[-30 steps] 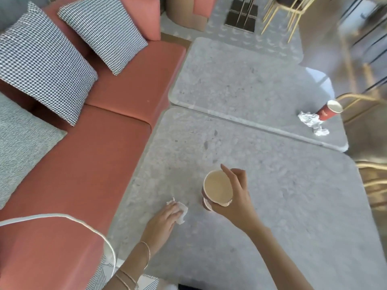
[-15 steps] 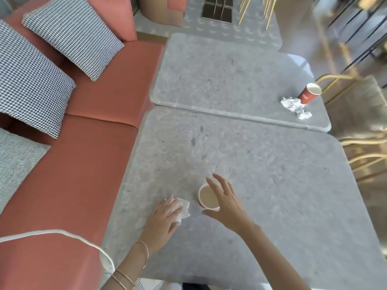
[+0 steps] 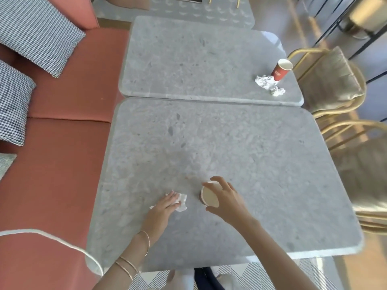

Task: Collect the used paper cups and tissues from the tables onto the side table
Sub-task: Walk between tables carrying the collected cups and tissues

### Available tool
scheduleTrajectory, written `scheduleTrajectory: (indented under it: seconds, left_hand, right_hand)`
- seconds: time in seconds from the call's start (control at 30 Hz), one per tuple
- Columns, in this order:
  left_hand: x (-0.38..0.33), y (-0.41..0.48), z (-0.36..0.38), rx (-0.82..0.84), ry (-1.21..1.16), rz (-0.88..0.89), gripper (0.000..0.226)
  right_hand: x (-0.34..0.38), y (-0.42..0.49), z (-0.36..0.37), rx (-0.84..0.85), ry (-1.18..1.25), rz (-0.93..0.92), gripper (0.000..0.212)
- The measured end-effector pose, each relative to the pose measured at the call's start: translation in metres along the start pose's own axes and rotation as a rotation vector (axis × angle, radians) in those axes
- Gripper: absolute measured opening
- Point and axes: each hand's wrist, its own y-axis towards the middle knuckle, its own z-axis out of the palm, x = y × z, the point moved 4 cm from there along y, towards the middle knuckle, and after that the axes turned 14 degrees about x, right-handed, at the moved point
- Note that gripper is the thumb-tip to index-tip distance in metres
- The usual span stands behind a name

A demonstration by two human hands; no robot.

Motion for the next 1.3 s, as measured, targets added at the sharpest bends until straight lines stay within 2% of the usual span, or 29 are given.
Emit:
scheduleTrajectory:
  seconds: [0.1, 0.23, 0.33, 0.43, 0.6, 0.73, 0.9, 1.03, 1.3]
  left_hand:
    - [-0.014, 0.007, 0.018, 0.055, 0.050, 0.024, 0.055]
    - [-0.063, 0.020, 0.027, 0.062, 0.083, 0.196, 0.048]
    - [-0.110, 0.034, 0.027, 0.069, 0.198, 0.297, 0.048]
    - [-0.162, 0.049, 0.034, 0.062, 0.271, 0.366, 0.059]
    - [-0.268, 0.054, 0.069, 0.041, 0.442, 0.620, 0.057]
    - [-0.350, 0.041, 0.124, 0.067, 0.560, 0.760, 0.066]
    - [-0.445, 0.031, 0.198, 0.129, 0.547, 0.873, 0.070]
    - [-0.507, 0.029, 0.230, 0.169, 0.515, 0.908, 0.073]
    - [-0.605, 0.063, 0.270, 0.175, 0.465, 1.014, 0.066]
  right_hand:
    - [-0.019, -0.016, 0.002, -0.031, 0.019, 0.074, 0.066]
    - [-0.054, -0.057, 0.005, -0.088, 0.062, 0.143, 0.065]
    - [-0.087, -0.104, 0.002, -0.165, 0.121, 0.191, 0.063]
    - [-0.122, -0.163, -0.005, -0.261, 0.175, 0.250, 0.062]
    - [-0.180, -0.274, -0.007, -0.440, 0.222, 0.346, 0.058]
    - [-0.225, -0.363, 0.012, -0.473, 0.216, 0.409, 0.062]
    - [-0.282, -0.463, 0.037, -0.508, 0.272, 0.501, 0.060]
    - [-0.318, -0.525, 0.045, -0.577, 0.339, 0.549, 0.061]
    - [-0.388, -0.582, 0.040, -0.670, 0.386, 0.601, 0.059]
